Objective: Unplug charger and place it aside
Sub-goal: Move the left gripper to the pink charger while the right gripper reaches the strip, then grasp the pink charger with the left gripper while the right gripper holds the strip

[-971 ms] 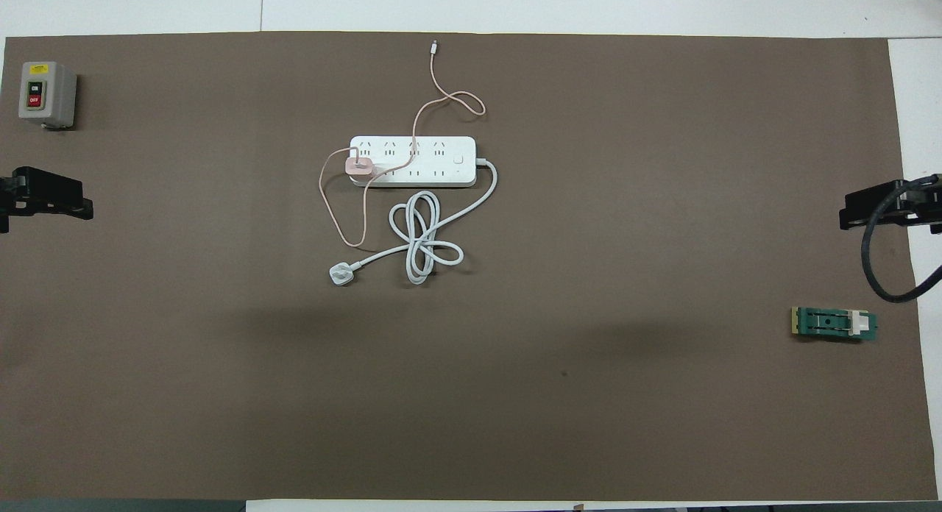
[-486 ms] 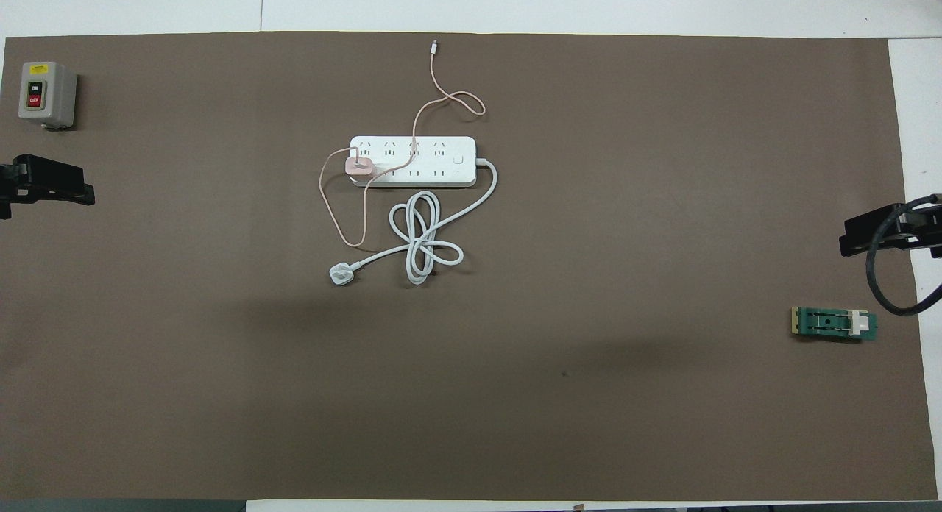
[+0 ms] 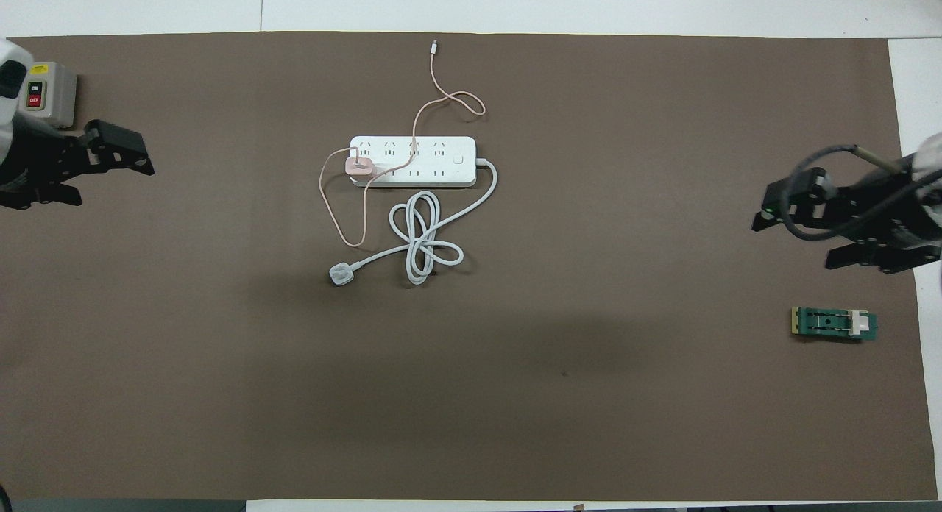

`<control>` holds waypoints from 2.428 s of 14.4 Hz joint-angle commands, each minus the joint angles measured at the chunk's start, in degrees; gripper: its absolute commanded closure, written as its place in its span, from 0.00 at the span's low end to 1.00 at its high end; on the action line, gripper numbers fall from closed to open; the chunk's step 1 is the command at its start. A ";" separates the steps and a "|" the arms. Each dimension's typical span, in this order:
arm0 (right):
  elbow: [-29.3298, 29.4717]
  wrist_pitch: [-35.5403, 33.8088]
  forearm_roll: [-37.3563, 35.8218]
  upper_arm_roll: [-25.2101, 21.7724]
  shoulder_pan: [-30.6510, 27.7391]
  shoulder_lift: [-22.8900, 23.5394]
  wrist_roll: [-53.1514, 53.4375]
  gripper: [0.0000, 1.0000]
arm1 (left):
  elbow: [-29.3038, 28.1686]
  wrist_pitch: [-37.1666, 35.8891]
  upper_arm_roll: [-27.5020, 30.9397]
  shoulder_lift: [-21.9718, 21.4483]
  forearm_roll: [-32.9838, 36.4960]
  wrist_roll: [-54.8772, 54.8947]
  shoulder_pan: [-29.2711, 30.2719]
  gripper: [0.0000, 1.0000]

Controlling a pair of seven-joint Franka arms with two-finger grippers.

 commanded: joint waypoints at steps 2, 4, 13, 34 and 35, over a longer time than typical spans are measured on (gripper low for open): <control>-0.13 9.28 8.46 0.04 4.75 7.06 21.43 0.00 | 11.71 0.71 0.83 10.22 -0.35 -17.71 -2.90 0.00; 0.49 14.21 14.16 -0.05 7.39 10.67 32.07 0.00 | 11.63 2.83 0.65 10.41 -0.44 -24.95 -3.08 0.00; 12.17 24.34 31.84 -0.05 14.00 29.91 54.01 0.00 | 11.11 3.70 1.09 11.55 -7.29 -49.92 -2.73 0.00; 30.37 29.08 30.89 0.31 19.89 52.52 43.82 0.00 | 19.12 12.75 7.15 32.56 -2.55 -87.82 -21.98 0.00; 31.16 29.09 30.89 0.31 19.89 52.78 43.56 0.00 | 15.54 15.03 7.24 31.34 -2.28 -88.08 -22.50 0.00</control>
